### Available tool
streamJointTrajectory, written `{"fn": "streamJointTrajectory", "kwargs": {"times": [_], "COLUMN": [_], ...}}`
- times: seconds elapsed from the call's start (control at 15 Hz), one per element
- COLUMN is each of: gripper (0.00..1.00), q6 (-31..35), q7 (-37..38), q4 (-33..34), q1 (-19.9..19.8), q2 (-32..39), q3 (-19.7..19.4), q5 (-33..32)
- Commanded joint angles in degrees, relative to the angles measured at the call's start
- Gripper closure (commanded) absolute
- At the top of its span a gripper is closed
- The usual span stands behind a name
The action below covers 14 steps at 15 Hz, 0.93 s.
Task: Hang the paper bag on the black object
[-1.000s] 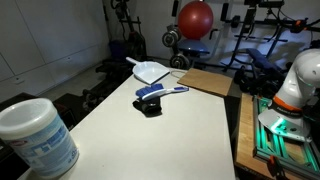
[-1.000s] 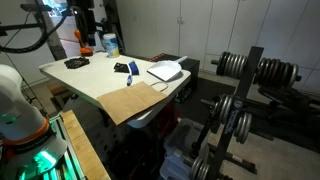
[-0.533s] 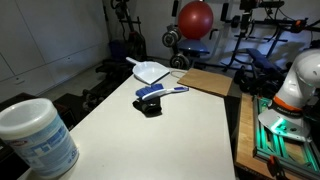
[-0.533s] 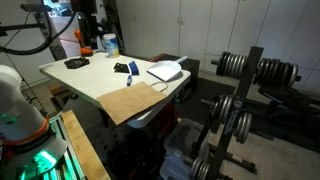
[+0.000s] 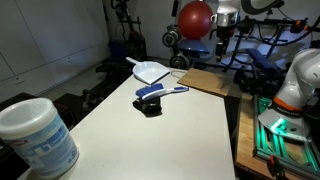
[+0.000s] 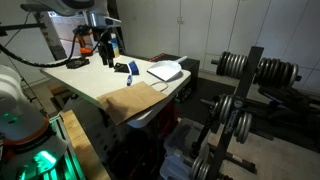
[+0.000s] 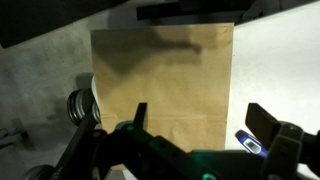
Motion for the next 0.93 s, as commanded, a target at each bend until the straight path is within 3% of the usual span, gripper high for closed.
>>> {"fn": "streamJointTrajectory", "kwargs": {"times": [0.0, 0.27, 0.47, 0.87], "gripper": [0.00, 0.00, 0.00, 0.00], "q6": [11.59, 23.27, 33.22, 41.39], "q7": [2.27, 1.51, 5.49, 7.54], "q4": [-5.40, -9.37, -11.44, -11.59], "q1": [1.28, 1.17, 0.14, 1.07], "q2": [4.16, 10.01, 14.39, 21.66], "q3": [0.11, -0.71, 0.24, 0.42], "q5": [0.45, 0.77, -0.81, -0.13]}}
